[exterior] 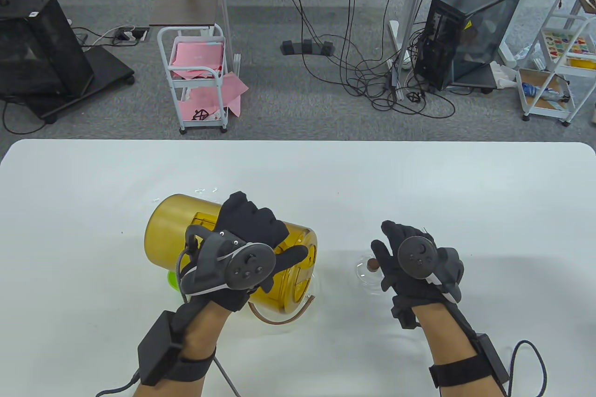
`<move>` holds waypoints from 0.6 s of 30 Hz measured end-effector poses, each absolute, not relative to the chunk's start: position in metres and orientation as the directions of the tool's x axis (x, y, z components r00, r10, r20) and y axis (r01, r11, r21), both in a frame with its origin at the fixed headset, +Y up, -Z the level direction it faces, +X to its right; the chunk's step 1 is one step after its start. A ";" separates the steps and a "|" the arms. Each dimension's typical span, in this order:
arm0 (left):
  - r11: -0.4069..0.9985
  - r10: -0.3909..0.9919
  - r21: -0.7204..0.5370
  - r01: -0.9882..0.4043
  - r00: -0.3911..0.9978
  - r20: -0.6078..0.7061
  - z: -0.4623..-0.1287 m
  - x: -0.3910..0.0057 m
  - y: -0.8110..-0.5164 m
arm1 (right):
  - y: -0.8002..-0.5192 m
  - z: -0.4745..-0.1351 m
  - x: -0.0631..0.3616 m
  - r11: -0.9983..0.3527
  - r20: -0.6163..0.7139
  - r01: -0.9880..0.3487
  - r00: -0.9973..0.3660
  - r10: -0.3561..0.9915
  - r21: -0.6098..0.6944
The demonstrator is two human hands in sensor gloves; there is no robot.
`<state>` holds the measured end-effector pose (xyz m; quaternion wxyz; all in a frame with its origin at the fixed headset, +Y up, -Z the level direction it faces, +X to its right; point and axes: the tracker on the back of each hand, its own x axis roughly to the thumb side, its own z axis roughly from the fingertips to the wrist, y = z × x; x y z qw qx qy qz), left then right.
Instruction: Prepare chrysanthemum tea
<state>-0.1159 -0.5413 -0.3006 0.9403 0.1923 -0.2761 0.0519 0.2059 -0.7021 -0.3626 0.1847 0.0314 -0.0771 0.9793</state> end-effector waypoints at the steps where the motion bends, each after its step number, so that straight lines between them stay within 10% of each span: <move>1: 0.921 -0.009 0.333 -0.203 0.842 0.539 -0.301 -0.116 -0.541 | -0.702 -0.363 0.206 -0.920 0.090 -0.367 -0.930 0.357 -0.139; 18: 0.921 -0.004 0.330 -0.206 0.844 0.537 -0.301 -0.117 -0.541 | -0.702 -0.363 0.206 -0.921 0.090 -0.366 -0.930 0.356 -0.137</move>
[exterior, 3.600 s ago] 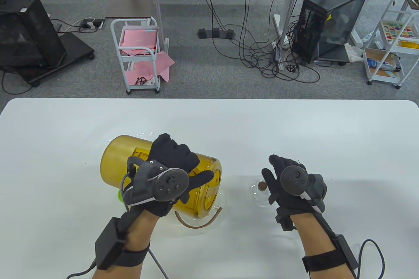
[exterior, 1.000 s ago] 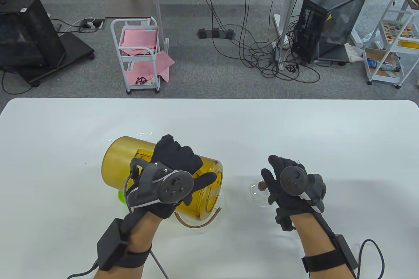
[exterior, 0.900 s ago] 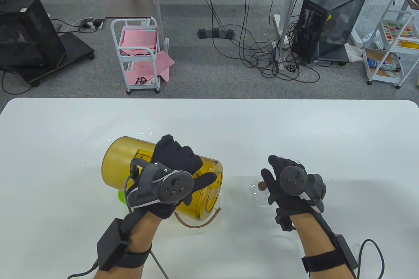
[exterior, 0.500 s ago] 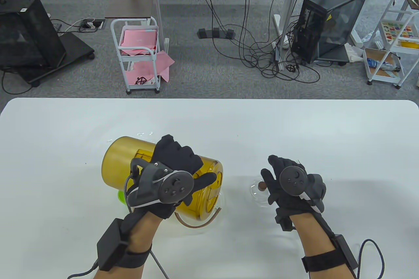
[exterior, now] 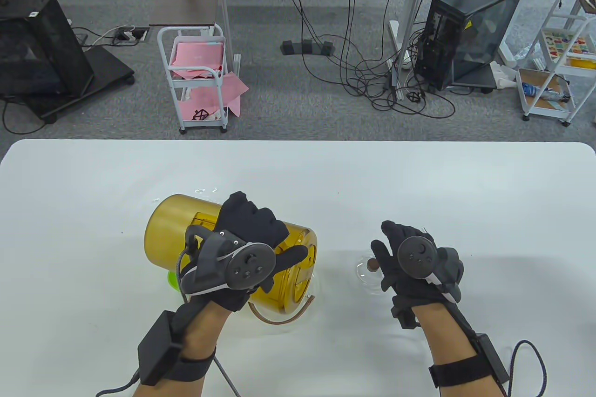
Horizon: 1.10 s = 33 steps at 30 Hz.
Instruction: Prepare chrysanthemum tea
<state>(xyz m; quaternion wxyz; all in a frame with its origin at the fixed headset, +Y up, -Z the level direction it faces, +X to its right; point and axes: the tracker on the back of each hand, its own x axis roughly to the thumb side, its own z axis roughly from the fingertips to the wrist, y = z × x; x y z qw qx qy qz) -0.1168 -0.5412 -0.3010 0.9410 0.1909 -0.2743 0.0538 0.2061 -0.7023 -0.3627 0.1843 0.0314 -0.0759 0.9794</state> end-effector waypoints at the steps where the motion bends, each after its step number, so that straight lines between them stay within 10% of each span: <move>1: 0.922 0.005 0.325 -0.212 0.844 0.536 -0.302 -0.118 -0.541 | -0.702 -0.363 0.206 -0.921 0.089 -0.365 -0.930 0.356 -0.136; 25: 0.762 0.421 0.255 -0.596 0.753 0.506 -0.319 -0.225 -0.526 | -0.705 -0.363 0.207 -0.921 0.078 -0.366 -0.930 0.358 -0.131; 33: 0.456 0.601 0.482 -0.748 0.658 0.453 -0.315 -0.283 -0.533 | -0.705 -0.363 0.205 -0.920 0.085 -0.369 -0.929 0.360 -0.133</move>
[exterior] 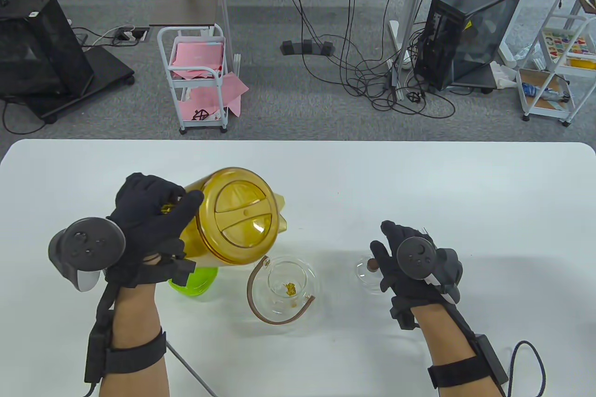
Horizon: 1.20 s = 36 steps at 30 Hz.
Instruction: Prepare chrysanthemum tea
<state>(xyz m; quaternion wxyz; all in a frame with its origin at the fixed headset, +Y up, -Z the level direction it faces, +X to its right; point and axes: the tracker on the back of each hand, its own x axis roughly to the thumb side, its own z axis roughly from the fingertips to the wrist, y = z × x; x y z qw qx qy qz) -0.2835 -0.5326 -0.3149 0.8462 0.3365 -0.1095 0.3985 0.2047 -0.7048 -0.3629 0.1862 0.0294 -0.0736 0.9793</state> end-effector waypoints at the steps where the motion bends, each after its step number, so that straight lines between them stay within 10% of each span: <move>1: 0.397 0.630 0.519 -0.756 0.636 0.445 -0.318 -0.291 -0.539 | -0.706 -0.363 0.204 -0.921 0.085 -0.368 -0.929 0.359 -0.130; 6: 0.107 0.811 0.647 -0.754 0.443 0.382 -0.339 -0.318 -0.585 | -0.707 -0.363 0.200 -0.923 0.095 -0.365 -0.930 0.356 -0.123; 16: -0.307 0.935 0.507 -0.805 -0.157 0.317 -0.380 -0.340 -0.671 | -0.710 -0.363 0.198 -0.925 0.100 -0.362 -0.931 0.351 -0.116; 36: -0.031 0.965 0.422 -0.906 0.083 0.249 -0.398 -0.312 -0.675 | -0.711 -0.362 0.194 -0.927 0.113 -0.358 -0.931 0.346 -0.112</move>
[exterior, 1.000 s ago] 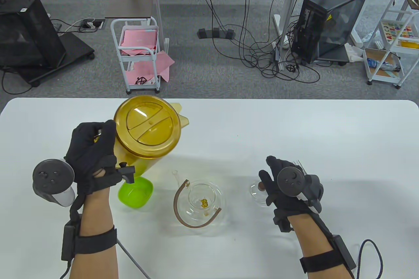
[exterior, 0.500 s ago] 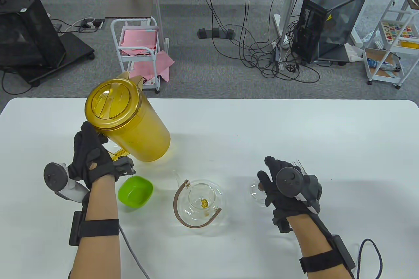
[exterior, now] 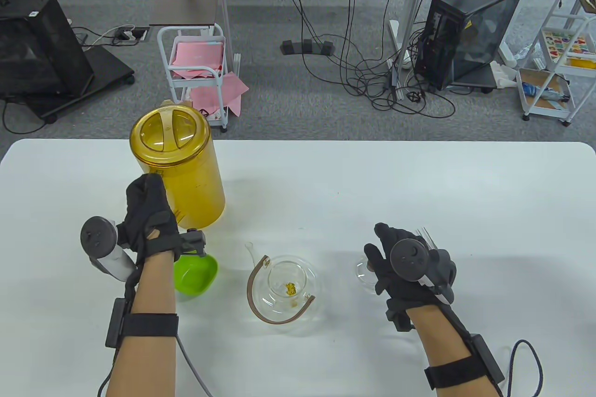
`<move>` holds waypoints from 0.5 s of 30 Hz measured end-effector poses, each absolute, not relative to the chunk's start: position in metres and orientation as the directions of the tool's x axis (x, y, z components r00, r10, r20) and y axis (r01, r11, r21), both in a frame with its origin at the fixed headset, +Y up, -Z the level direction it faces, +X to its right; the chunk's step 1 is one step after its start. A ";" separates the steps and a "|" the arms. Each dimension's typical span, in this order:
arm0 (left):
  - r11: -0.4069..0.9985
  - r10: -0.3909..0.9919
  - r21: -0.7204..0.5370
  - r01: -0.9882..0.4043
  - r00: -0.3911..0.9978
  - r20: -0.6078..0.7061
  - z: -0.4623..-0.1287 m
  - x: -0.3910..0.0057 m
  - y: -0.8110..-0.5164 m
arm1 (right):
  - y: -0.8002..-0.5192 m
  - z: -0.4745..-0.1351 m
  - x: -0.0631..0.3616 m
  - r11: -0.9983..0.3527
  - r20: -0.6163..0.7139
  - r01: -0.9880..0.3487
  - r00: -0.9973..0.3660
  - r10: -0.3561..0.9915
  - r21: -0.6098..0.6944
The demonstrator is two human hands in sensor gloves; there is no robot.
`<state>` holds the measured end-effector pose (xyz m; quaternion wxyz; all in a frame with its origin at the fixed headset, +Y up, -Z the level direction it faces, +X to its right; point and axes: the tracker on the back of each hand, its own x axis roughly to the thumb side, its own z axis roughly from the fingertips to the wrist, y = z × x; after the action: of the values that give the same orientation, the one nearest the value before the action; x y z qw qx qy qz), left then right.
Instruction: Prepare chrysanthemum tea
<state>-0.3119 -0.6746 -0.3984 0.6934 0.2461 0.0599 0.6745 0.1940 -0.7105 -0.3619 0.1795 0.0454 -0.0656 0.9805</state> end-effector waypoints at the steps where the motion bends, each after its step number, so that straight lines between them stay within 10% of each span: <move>1: -0.021 0.965 0.409 -0.912 0.089 0.248 -0.399 -0.311 -0.674 | -0.711 -0.362 0.194 -0.927 0.114 -0.358 -0.931 0.346 -0.111; 15: 0.016 0.967 0.338 -0.941 0.100 0.234 -0.402 -0.306 -0.676 | -0.709 -0.361 0.193 -0.924 0.130 -0.365 -0.928 0.350 -0.114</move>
<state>-0.3062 -0.6764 -0.4017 0.7120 0.2077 0.0312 0.6700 0.1930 -0.7093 -0.3613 0.1824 0.0535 -0.0684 0.9794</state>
